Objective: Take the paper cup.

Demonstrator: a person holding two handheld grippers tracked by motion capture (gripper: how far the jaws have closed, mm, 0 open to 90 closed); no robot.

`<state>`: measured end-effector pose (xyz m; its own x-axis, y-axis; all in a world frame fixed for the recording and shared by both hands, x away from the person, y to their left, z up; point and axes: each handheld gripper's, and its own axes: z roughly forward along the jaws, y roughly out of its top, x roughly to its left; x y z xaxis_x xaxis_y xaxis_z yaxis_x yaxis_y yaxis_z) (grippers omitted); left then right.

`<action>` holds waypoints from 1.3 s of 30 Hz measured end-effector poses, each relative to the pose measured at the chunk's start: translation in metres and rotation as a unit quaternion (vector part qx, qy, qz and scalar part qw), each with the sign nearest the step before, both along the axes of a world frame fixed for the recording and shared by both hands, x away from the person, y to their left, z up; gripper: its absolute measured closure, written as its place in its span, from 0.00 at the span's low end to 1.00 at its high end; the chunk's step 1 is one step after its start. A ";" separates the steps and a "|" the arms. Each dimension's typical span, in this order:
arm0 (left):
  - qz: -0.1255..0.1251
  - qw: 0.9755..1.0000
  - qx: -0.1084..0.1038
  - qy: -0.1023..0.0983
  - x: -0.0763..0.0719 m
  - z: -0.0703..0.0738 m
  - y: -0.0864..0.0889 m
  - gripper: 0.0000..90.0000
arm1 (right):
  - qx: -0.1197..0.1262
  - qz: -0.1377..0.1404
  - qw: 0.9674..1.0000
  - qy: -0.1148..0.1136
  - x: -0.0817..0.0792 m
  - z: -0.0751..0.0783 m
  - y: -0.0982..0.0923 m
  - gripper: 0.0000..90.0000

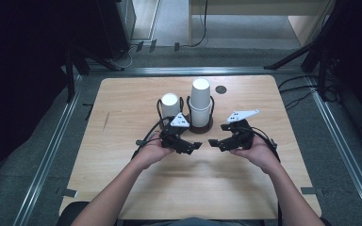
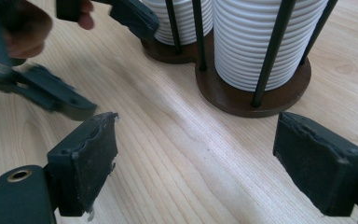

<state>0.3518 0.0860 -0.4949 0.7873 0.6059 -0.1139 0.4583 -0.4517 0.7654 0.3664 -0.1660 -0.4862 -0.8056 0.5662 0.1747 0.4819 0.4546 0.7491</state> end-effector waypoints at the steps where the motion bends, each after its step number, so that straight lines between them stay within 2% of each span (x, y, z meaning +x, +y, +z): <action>1: 0.011 1.000 0.009 0.005 -0.001 0.000 -0.001 0.18 | 0.002 0.004 1.000 0.005 0.001 0.001 0.000 0.15; 3: -0.009 1.000 0.021 0.000 -0.004 0.000 0.002 0.17 | 0.011 0.009 1.000 0.016 0.002 0.003 0.000 0.16; 4: -0.009 1.000 0.021 0.000 -0.004 0.000 0.002 0.14 | 0.013 0.007 1.000 0.016 0.002 0.003 0.000 0.16; 5: -0.025 1.000 0.009 0.014 -0.006 0.002 0.007 0.13 | 0.014 0.003 1.000 0.019 0.003 0.003 0.000 0.17; 6: -0.031 0.999 -0.011 0.036 -0.005 0.003 0.009 0.13 | 0.018 0.001 0.999 0.027 0.003 0.004 0.000 0.17; 7: -0.037 0.997 -0.030 0.059 -0.004 0.004 0.010 0.13 | 0.027 0.004 0.999 0.036 0.003 0.005 0.000 0.21; 8: -0.031 0.997 -0.033 0.065 -0.003 0.004 0.010 0.15 | 0.033 0.008 0.999 0.040 0.003 0.006 0.000 0.25; 10: -0.028 0.998 -0.017 0.051 -0.004 0.006 0.010 0.18 | 0.035 0.013 0.999 0.037 0.003 0.007 0.000 0.28; 13: -0.026 0.999 -0.014 0.043 -0.004 0.010 0.012 0.35 | 0.025 0.022 0.999 0.028 0.003 0.008 0.000 0.35; 14: -0.023 0.999 -0.012 0.043 -0.005 0.011 0.012 0.40 | 0.016 0.028 0.999 0.029 0.002 0.009 0.000 0.37; 16: -0.010 0.998 -0.003 0.059 -0.004 0.013 0.012 0.53 | 0.006 0.041 0.999 0.023 -0.001 0.012 0.003 0.39; 19: -0.015 0.998 -0.006 0.058 -0.005 0.011 0.013 0.58 | -0.001 0.044 0.999 0.016 -0.004 0.016 0.006 0.44; 21: -0.021 0.998 -0.011 0.061 -0.005 0.011 0.013 0.60 | -0.007 0.043 0.999 0.013 -0.005 0.015 0.006 0.46; 25: -0.025 0.998 -0.009 0.053 -0.006 0.011 0.013 0.59 | -0.006 0.038 0.999 0.023 -0.004 0.012 0.006 0.47; 27: -0.029 0.998 -0.015 0.055 -0.006 0.012 0.012 0.58 | -0.006 0.042 0.999 0.017 -0.004 0.011 0.006 0.47; 30: -0.037 0.998 -0.010 0.051 -0.005 0.014 0.009 0.58 | -0.015 0.045 0.999 0.019 -0.004 0.010 0.006 0.47; 32: -0.036 0.998 -0.012 0.050 -0.005 0.014 0.009 0.57 | -0.022 0.050 0.998 0.012 -0.004 0.010 0.005 0.46; 39: -0.038 0.997 -0.021 0.056 -0.004 0.015 0.009 0.57 | -0.024 0.050 0.998 0.011 -0.003 0.009 0.005 0.43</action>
<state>0.3474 0.0953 -0.4801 0.8119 0.5377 -0.2273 0.5075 -0.4576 0.7301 0.3632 -0.1609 -0.4768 -0.8552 0.4908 0.1666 0.4476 0.5373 0.7148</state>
